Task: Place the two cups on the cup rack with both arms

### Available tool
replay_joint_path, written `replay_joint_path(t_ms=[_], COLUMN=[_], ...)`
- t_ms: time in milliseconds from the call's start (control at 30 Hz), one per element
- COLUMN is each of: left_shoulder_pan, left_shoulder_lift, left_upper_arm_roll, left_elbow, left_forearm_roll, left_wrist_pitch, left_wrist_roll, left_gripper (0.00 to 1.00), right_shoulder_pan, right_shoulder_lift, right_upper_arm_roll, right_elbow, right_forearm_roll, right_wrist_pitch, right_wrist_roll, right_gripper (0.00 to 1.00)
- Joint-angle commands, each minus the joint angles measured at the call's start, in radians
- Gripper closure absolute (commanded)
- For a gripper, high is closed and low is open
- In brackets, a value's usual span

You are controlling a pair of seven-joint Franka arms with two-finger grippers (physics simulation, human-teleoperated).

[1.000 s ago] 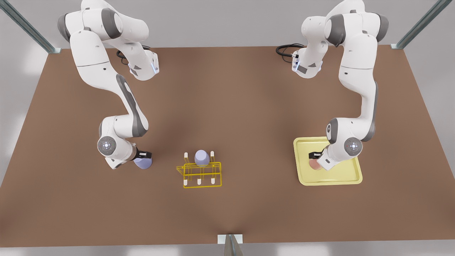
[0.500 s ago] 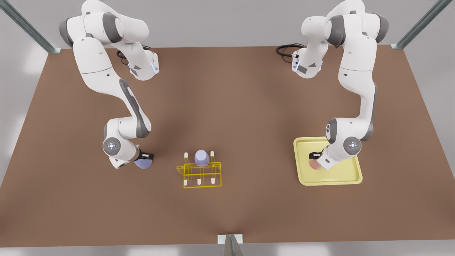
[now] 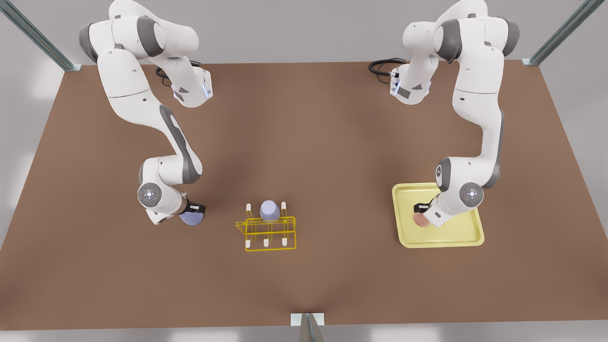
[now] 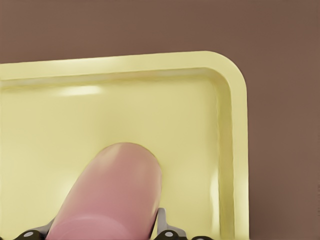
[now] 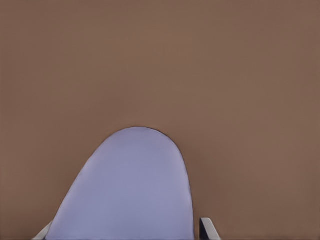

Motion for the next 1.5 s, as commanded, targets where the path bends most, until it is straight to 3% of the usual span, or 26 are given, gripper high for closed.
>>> replay_joint_path(t_ms=[0,133,200,267,700,833,933,1067,1167,1333,1467], left_shoulder_pan=[0.000,0.000,0.000,0.000,-0.002,-0.009,-0.012,-0.011,-0.011,-0.080,-0.147], left_shoulder_lift=[-0.001,0.001,0.001,-0.001,-0.053,-0.076,-0.073,-0.013,0.142,0.287,0.340], left_upper_arm_roll=[0.000,0.000,0.000,-0.002,-0.005,-0.040,-0.093,-0.201,-0.287,-0.318,-0.345], left_elbow=[0.001,0.002,0.002,0.004,0.013,0.017,0.182,0.358,0.608,0.896,0.978], left_forearm_roll=[0.002,0.006,0.006,0.006,-0.001,-0.103,-0.105,-0.103,-0.099,-0.097,-0.105], left_wrist_pitch=[0.006,0.020,0.021,0.021,-0.005,-0.007,-0.203,-0.204,-0.194,-0.195,-0.188], left_wrist_roll=[-0.004,-0.004,-0.004,-0.004,-0.010,-0.057,-0.212,-0.407,-0.585,-0.769,-0.786], left_gripper=[0.15,0.17,0.17,0.19,0.25,0.25,0.25,0.25,0.25,0.25,0.25], right_shoulder_pan=[0.001,-0.001,-0.001,-0.001,0.011,0.011,0.004,0.005,0.004,0.004,0.004], right_shoulder_lift=[0.000,0.000,0.003,0.003,-0.038,-0.036,-0.017,0.008,0.036,0.105,0.128], right_upper_arm_roll=[0.000,0.000,0.000,0.000,0.022,0.046,0.094,0.126,0.149,0.189,0.233], right_elbow=[0.001,0.002,0.008,0.010,0.082,0.146,0.237,0.320,0.393,0.499,0.519], right_forearm_roll=[0.002,0.002,0.002,0.002,0.004,0.004,0.028,0.090,0.131,0.205,0.243], right_wrist_pitch=[-0.003,-0.003,-0.003,-0.003,-0.003,0.006,0.009,0.008,0.005,0.001,0.008], right_wrist_roll=[0.007,0.007,0.008,0.008,0.013,0.013,0.013,0.013,0.013,-0.016,-0.016], right_gripper=[0.01,0.10,0.23,0.27,0.27,0.27,0.27,0.27,0.27,0.27,0.27])
